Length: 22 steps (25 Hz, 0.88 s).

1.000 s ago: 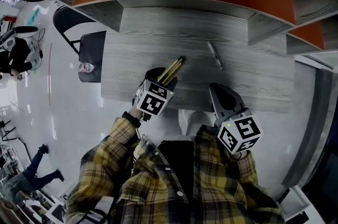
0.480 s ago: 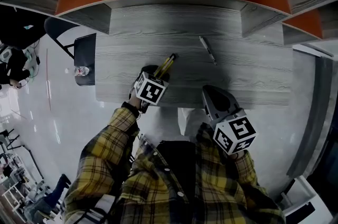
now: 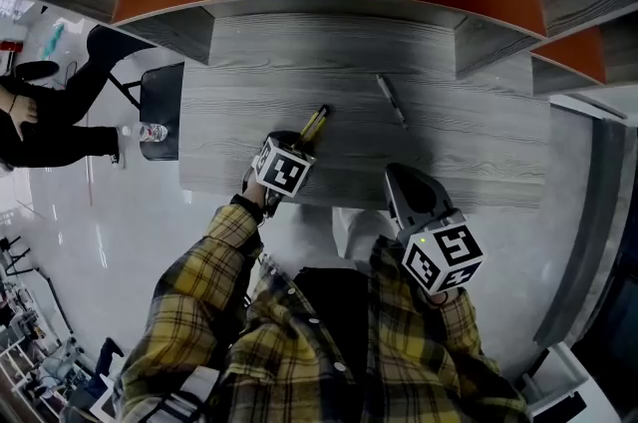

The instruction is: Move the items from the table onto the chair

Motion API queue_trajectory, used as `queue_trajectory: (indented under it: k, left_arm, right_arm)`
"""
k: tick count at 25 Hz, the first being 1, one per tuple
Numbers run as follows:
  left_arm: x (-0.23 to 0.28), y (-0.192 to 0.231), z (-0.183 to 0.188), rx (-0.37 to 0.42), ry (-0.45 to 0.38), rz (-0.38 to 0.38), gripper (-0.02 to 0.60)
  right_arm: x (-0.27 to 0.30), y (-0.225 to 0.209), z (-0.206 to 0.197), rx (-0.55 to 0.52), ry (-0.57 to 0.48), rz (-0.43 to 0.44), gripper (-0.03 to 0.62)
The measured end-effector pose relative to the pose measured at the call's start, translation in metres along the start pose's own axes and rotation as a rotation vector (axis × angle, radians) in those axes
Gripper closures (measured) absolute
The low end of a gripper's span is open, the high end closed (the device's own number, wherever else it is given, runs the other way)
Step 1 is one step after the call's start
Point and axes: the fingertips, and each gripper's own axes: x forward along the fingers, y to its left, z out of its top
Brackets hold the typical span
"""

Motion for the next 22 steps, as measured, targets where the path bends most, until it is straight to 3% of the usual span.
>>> queue_trajectory:
  k: [7,12,22]
  left_arm:
    - [-0.022,-0.001,0.015,-0.116,-0.117,-0.010,0.465]
    - [-0.050,-0.003,0.027,-0.228,-0.230,-0.012,0.465]
    - [-0.126,0.030,-0.012,-0.447,-0.377,0.144,0.465]
  right_arm:
    - [-0.004,-0.004,0.001,-0.012,-0.003,0.025,0.576]
    - [-0.001,0.002,0.005,-0.046,0.005,0.087,0.577]
    - [0.026,0.045,0.010,-0.151,0.067,0.276,0.577]
